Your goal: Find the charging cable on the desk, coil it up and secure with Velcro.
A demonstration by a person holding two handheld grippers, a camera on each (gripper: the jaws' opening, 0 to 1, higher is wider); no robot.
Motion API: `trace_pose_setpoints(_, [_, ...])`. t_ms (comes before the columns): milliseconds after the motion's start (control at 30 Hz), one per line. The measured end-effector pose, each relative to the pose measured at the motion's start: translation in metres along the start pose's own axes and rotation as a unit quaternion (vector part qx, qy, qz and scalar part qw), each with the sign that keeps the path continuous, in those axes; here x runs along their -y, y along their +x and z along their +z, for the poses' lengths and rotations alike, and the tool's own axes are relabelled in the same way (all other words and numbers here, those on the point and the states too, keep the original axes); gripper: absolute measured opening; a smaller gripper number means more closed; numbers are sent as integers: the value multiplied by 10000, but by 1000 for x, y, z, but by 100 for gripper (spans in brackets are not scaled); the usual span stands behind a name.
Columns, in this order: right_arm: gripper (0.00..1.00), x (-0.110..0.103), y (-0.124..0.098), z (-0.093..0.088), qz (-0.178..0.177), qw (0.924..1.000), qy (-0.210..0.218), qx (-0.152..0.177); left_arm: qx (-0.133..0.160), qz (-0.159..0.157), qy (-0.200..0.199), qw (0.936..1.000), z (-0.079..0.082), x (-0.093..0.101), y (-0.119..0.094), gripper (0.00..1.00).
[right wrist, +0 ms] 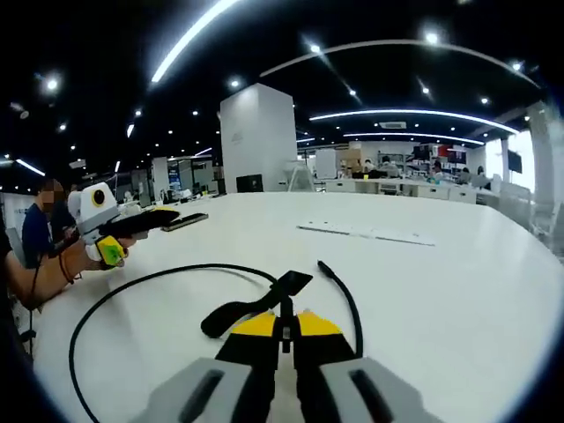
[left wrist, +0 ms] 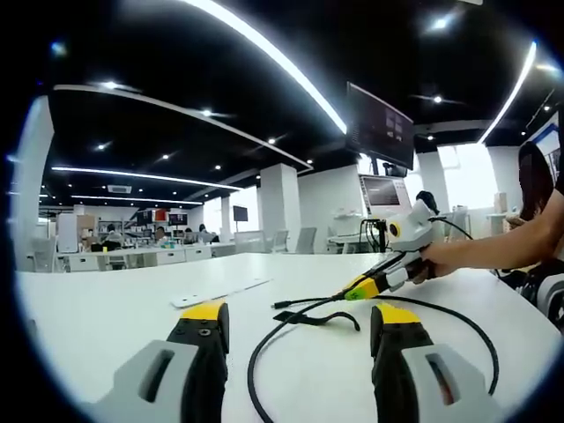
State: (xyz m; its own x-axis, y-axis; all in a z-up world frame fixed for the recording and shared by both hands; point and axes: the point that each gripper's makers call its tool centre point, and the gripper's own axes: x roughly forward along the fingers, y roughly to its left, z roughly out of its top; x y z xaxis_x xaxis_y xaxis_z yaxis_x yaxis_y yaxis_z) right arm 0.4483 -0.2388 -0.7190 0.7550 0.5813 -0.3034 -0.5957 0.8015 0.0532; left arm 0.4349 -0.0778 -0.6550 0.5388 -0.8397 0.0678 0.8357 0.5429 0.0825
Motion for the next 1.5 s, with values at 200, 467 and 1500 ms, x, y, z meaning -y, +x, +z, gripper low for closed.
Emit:
trace_pose_setpoints(200, [8,3,-8,-2,-85,10000,10,-21,8,32,-2,10000,0,-1,0,65])
trace_pose_setpoints(467, [8,6,-16,-10,-195,9998,46,-31,-7,13,0,10000,-1,0,0,64])
trace_pose_setpoints(1500, [8,5,-41,-24,-358,9991,-59,-217,9,26,20,10000,0,0,-2,64])
